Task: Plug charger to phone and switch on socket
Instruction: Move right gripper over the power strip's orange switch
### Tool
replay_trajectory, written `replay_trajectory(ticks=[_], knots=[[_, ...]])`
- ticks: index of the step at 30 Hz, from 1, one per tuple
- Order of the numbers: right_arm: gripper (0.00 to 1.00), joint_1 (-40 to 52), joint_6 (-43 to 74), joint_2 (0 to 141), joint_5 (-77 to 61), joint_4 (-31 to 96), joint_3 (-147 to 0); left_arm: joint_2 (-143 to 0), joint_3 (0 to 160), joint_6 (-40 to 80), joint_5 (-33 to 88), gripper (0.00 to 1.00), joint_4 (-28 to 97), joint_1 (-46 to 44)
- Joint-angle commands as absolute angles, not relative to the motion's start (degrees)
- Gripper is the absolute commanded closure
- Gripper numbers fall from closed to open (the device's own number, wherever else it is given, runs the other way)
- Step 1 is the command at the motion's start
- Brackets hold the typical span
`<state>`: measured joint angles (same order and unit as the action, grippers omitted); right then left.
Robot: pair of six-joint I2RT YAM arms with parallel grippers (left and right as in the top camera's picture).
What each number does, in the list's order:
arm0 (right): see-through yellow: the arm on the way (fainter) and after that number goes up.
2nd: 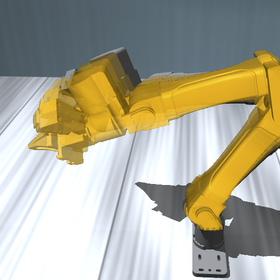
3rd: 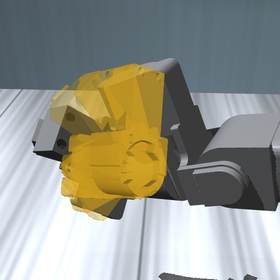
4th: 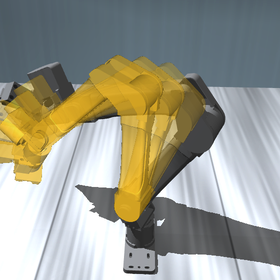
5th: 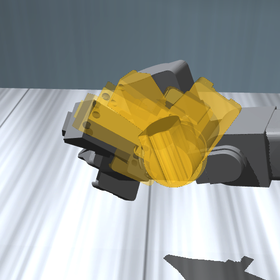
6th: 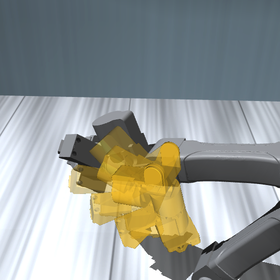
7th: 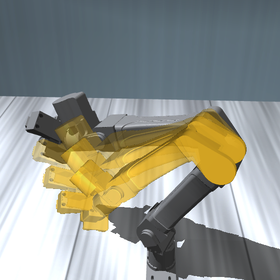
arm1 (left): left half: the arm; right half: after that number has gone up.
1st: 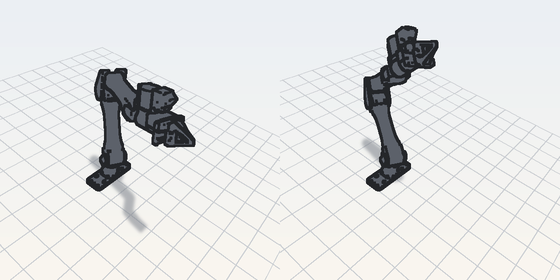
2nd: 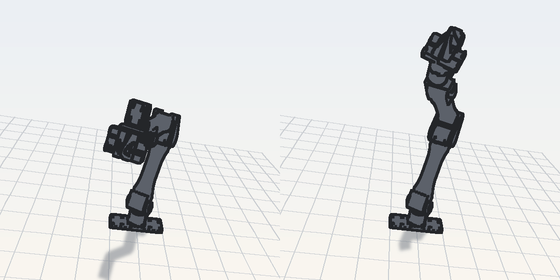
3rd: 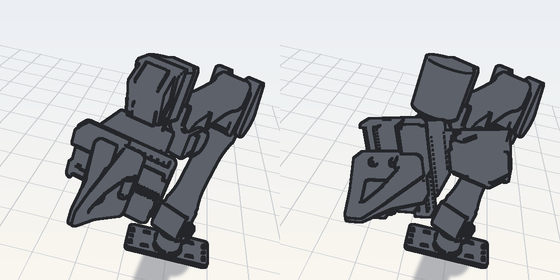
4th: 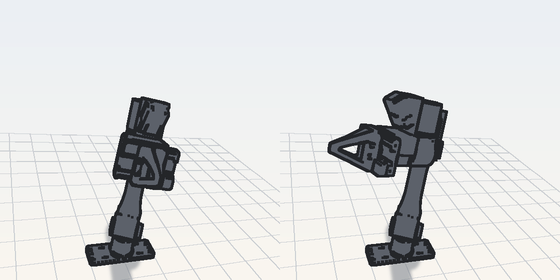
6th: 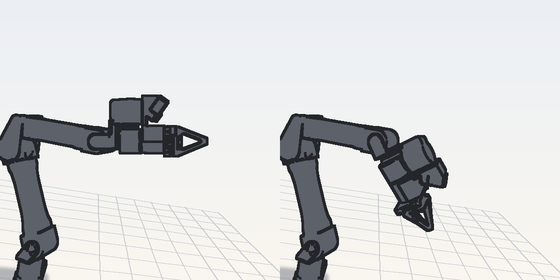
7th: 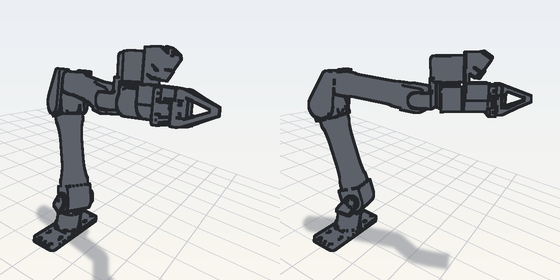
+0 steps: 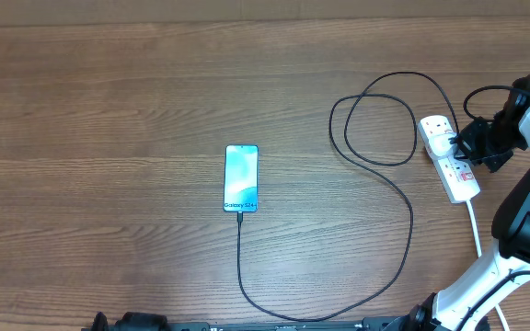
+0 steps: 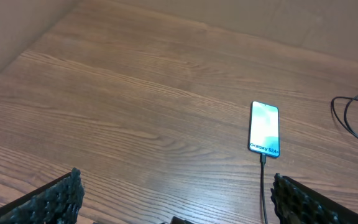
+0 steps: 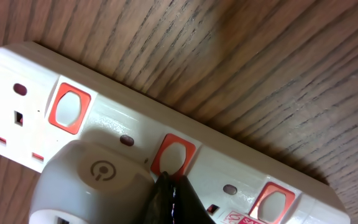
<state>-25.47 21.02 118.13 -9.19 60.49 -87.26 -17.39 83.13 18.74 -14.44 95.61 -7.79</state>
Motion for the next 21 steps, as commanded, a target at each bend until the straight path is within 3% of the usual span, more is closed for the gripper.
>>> replay_trajectory(ticks=[1, 21], knots=[[0.96, -25.47, 21.43, 118.69, -10.63, 59.81, -88.9, -16.58, 82.91, 18.85, -15.49, 0.0, 95.35, -7.53], [0.96, -25.45, 21.39, 118.78, -10.61, 64.49, -94.04, -16.58, 82.91, 18.85, -15.46, 0.0, 95.35, -7.53]])
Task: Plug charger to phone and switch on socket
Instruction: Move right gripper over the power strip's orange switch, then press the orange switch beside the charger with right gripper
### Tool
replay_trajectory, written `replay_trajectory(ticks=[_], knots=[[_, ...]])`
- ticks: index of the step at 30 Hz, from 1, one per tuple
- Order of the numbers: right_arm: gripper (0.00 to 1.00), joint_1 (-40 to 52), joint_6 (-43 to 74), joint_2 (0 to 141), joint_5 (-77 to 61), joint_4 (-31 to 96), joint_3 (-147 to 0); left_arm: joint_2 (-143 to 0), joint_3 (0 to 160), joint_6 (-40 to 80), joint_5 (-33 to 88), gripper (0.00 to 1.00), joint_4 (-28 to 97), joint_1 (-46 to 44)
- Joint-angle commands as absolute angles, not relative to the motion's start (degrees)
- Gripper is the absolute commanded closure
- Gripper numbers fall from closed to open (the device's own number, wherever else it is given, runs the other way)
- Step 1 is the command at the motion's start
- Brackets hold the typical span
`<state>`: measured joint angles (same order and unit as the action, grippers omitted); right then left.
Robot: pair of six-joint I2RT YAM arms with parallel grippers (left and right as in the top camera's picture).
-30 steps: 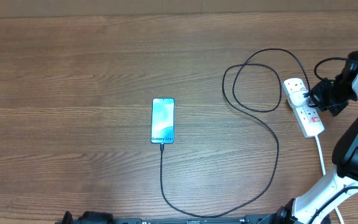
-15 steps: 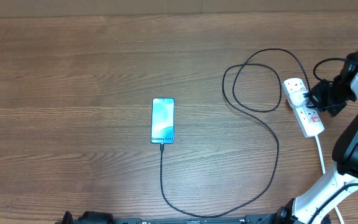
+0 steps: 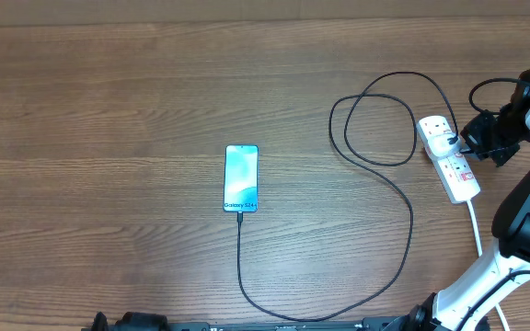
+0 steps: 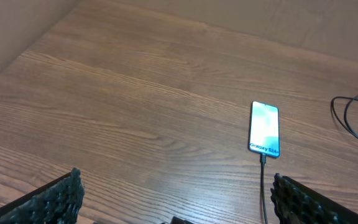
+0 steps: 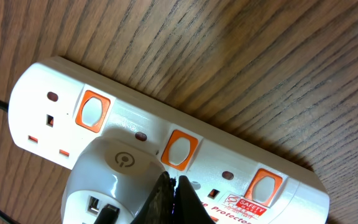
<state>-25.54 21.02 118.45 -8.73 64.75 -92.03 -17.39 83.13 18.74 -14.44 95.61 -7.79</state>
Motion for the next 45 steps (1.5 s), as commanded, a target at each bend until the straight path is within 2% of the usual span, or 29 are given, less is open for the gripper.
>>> replay_trajectory(ticks=[1, 38, 45], knots=[[0.96, -25.45, 21.39, 118.87, -10.61, 64.64, -94.04, -16.58, 82.91, 18.85, -15.49, 0.0, 95.35, -7.53], [0.96, -24.91, 20.93, 124.53, -9.96, 65.3, -93.91, -16.58, 82.91, 18.85, -15.44, 0.0, 95.37, -7.53], [0.96, -25.15, 20.97, 124.49, -9.96, 74.63, -102.85, -16.58, 82.91, 18.85, -15.46, 0.0, 95.37, -7.53]])
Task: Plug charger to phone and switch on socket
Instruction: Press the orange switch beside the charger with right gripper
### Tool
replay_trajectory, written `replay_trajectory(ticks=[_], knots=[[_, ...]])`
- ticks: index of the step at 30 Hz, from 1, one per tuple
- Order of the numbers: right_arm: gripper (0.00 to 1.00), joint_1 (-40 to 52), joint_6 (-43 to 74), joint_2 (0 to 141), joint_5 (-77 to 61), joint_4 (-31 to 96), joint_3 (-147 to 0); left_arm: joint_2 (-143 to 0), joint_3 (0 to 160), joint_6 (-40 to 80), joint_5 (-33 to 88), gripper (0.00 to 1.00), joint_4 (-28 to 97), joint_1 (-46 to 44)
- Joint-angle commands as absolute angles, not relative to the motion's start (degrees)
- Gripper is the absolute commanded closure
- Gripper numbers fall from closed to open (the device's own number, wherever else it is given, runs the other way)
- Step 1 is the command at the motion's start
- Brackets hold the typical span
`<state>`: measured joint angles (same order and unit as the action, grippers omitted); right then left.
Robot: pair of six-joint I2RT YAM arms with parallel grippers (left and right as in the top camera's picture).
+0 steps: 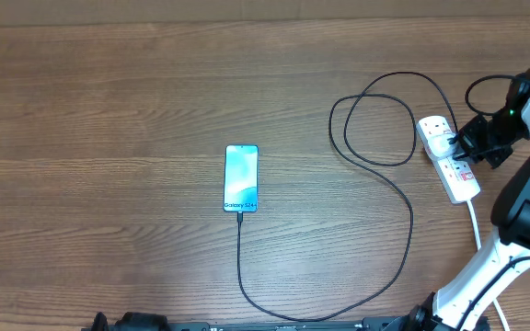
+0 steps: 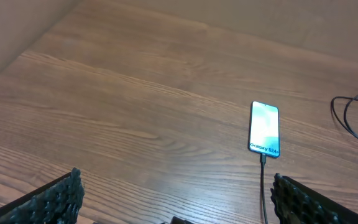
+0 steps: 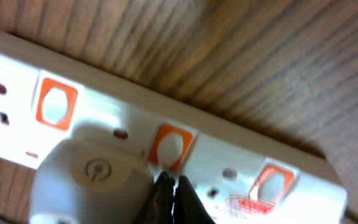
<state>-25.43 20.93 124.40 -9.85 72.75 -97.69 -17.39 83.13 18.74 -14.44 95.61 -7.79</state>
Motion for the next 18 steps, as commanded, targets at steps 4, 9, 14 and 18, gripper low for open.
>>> replay_trajectory(ticks=[4, 9, 14, 18], knots=[[0.96, -25.39, 20.97, 124.49, -9.96, 79.9, -107.61, -16.58, 82.91, 18.85, -15.44, 0.0, 95.37, -7.53], [0.96, -26.55, 20.93, 124.88, -9.98, 82.21, -107.79, -16.58, 82.91, 18.87, -15.44, 0.0, 95.35, -7.53], [0.96, -27.35, 19.38, 127.22, -11.05, 82.83, -107.7, -16.58, 82.91, 18.87, -15.44, 0.0, 95.35, -7.53], [0.96, -27.35, 19.2, 128.4, -11.29, 82.41, -107.68, -16.58, 82.91, 18.87, -15.44, 0.0, 95.37, -7.53]])
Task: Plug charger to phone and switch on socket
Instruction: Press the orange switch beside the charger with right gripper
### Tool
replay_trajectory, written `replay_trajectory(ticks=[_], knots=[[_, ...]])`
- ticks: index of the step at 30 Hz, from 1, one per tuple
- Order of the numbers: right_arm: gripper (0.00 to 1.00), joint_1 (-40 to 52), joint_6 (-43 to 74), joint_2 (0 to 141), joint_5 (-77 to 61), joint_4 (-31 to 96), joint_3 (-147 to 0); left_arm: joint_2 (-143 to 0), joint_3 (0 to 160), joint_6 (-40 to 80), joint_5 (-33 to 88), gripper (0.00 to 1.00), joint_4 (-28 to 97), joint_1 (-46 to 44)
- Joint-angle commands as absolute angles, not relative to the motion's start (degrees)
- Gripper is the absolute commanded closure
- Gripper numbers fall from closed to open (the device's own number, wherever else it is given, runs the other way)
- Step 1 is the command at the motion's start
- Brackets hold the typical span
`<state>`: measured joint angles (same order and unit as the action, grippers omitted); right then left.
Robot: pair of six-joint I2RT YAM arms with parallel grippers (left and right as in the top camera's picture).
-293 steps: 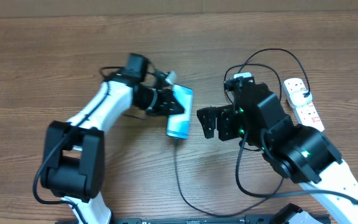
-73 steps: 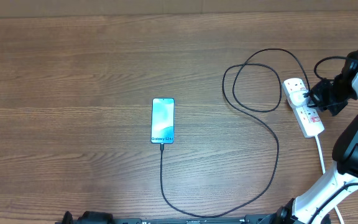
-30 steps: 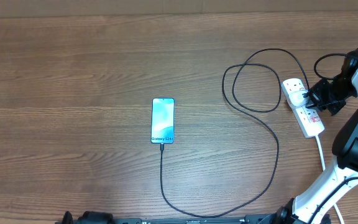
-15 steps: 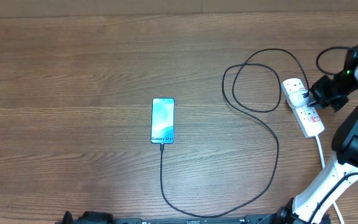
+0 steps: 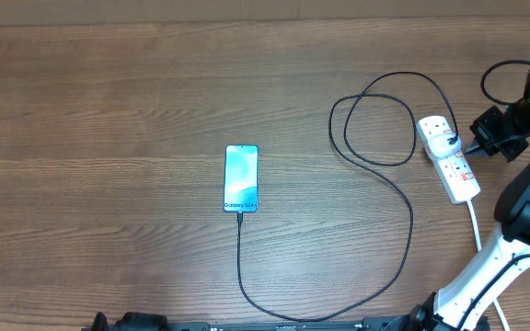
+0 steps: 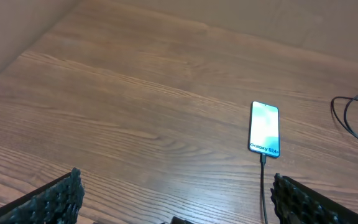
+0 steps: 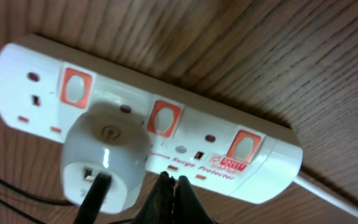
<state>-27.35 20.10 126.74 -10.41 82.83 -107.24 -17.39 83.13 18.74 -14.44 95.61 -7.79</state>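
Observation:
The phone [image 5: 241, 178] lies screen-up mid-table, its black cable [image 5: 403, 207] plugged into its near end and looping to the white charger [image 5: 442, 141] seated in the white socket strip [image 5: 455, 170]. In the right wrist view the strip [image 7: 166, 121] shows three orange switches, the charger [image 7: 104, 155] by the middle one [image 7: 163, 118]. My right gripper [image 7: 173, 183] is shut with nothing in it, lifted just off the strip; the overhead view has it [image 5: 482, 140] right of the strip. The left gripper [image 6: 173, 193] stands open, low over bare table near the phone [image 6: 265, 127].
The strip's white lead [image 5: 476, 230] runs toward the table's near right edge. Wood table [image 5: 109, 184] stretches left of the phone. A cardboard wall [image 6: 17, 25] borders the far left side.
My right gripper has drawn back from the middle orange switch and risen; the whole strip now shows in its view. The left arm, phone and cable are unchanged.
My shut right gripper's tip was at the middle switch beside the charger, then slightly off it, then close on that switch again. Now it has pulled away to the right of the strip. The phone stayed plugged in throughout and the left gripper stayed open and still.

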Motion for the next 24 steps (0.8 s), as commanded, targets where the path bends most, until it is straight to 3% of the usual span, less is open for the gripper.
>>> replay_trajectory(ticks=[1, 24], knots=[[0.96, -27.33, 19.18, 128.4, -11.31, 82.17, -107.7, -16.58, 82.91, 18.85, -15.44, 0.0, 95.35, -7.53], [0.96, -25.45, 19.03, 133.29, -12.1, 79.18, -107.15, -16.58, 82.91, 18.85, -15.44, 0.0, 95.37, -7.53]])
